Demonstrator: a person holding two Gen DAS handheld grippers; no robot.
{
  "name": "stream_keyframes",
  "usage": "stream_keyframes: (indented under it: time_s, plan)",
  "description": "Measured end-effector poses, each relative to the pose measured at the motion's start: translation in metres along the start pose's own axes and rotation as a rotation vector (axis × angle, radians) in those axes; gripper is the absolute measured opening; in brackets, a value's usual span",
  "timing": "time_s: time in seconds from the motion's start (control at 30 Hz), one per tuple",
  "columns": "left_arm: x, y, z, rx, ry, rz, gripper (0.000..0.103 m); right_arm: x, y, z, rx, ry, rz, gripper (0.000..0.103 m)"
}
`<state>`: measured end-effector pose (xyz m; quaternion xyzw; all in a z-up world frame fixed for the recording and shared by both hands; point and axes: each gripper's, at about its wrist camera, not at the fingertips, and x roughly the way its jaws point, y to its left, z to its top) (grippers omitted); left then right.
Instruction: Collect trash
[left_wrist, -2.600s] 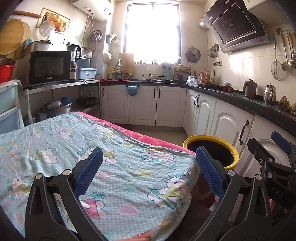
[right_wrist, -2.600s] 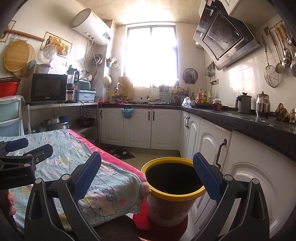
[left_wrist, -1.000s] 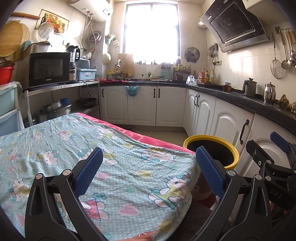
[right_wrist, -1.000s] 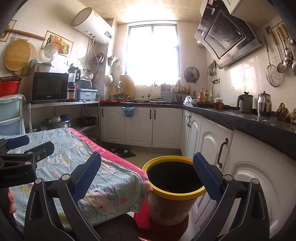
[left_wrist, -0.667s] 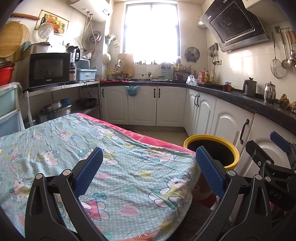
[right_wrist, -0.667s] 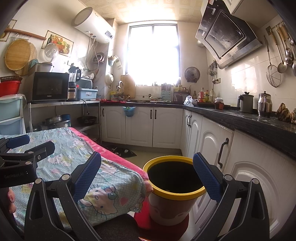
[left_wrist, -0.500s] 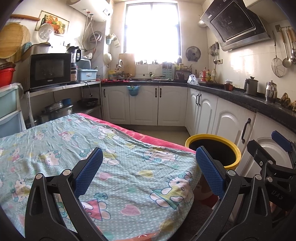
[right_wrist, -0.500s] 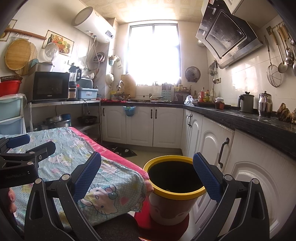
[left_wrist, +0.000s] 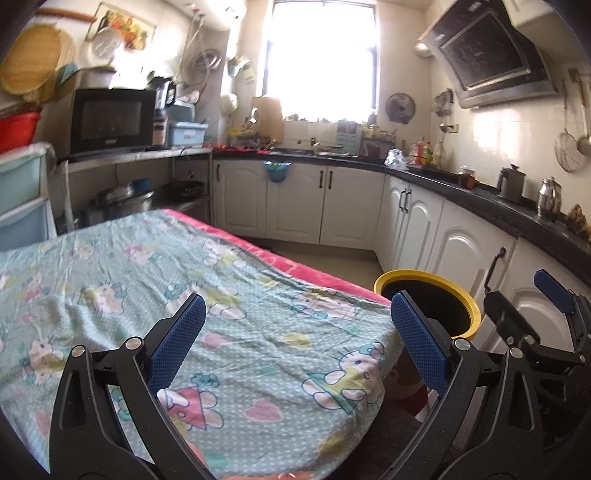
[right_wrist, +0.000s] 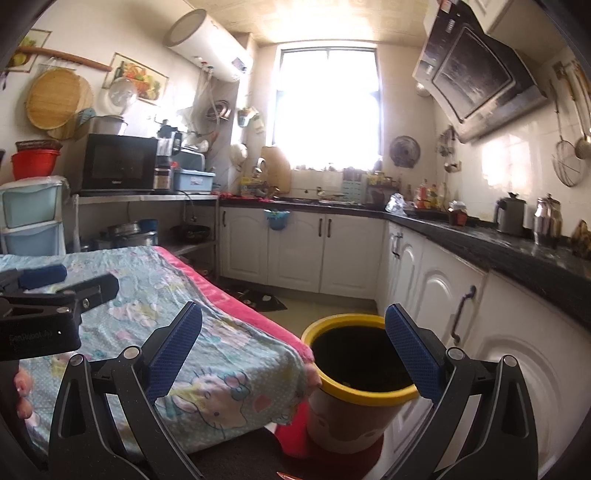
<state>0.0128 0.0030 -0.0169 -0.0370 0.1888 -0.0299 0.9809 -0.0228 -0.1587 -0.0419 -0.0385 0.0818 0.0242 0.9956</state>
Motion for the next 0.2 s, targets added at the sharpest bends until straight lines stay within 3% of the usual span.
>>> stream_keyframes:
  time_s: [0.13, 0.2]
  plan:
    - [-0.005, 0.028, 0.006, -0.063, 0.036, 0.082, 0.092, 0.013, 0.017, 0.016, -0.035, 0.052, 0.154, 0.097]
    - [-0.015, 0.057, 0.009, -0.108, 0.052, 0.195, 0.092, 0.023, 0.038, 0.025, -0.077, 0.096, 0.276, 0.097]
